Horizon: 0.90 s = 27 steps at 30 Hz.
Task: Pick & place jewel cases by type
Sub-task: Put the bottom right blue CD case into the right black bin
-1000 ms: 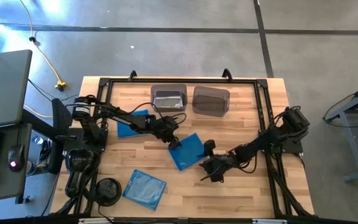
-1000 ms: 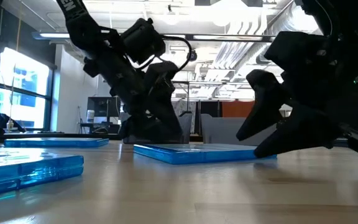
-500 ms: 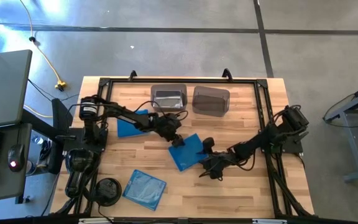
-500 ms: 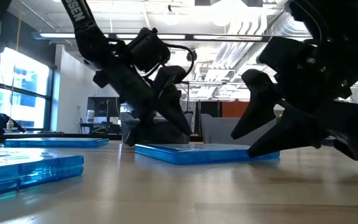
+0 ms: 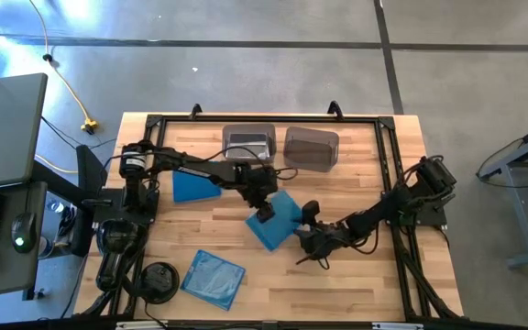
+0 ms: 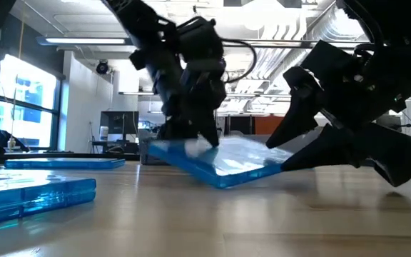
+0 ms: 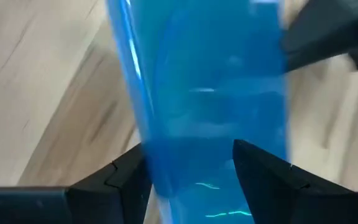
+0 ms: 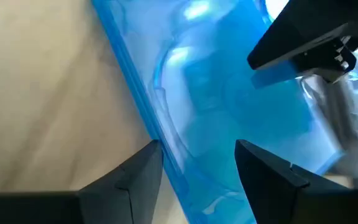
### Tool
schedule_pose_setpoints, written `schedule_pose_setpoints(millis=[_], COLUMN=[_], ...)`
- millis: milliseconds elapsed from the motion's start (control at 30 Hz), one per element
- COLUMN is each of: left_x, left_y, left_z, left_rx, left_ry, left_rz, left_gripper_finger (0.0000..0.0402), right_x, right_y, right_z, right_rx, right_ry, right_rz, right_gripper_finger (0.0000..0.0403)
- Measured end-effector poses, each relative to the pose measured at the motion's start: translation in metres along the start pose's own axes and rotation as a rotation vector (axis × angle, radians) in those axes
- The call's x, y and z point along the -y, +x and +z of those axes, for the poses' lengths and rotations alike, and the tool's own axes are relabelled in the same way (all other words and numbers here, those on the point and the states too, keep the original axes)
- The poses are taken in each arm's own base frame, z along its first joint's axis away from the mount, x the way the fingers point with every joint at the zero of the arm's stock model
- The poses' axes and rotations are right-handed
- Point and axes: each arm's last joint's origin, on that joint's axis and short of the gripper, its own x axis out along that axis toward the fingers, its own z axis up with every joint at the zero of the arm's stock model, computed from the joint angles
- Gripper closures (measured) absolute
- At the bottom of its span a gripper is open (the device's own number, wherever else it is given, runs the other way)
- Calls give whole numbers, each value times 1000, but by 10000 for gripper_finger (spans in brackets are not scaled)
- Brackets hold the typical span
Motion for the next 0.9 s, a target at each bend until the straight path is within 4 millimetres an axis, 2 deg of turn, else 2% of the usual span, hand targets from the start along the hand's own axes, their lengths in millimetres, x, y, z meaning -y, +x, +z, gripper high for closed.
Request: schedule_pose_setpoints(millis=[200,433,667,767,900], left_x=[21,25,18,17,17], left_y=[-10,-6,-5,-5,-5], left_z=[15,13,8,8,9], left_rx=[17,47,28,28,31], left_ry=[51,77,50,48,50], left_rz=[-139,-96,26,31,27], left_gripper_finger=[193,193,194,210,251], right_x=[6,6,-2,-7,-11], right_y=[3,3,-5,-10,-15], right_z=[-1,-4,2,4,6], right_rx=[-35,-53,-16,-4,-3], right_ry=[42,74,64,57,36], right_rz=[-86,-98,-92,-110,-146], right_gripper_finger=[206,206,206,206,206])
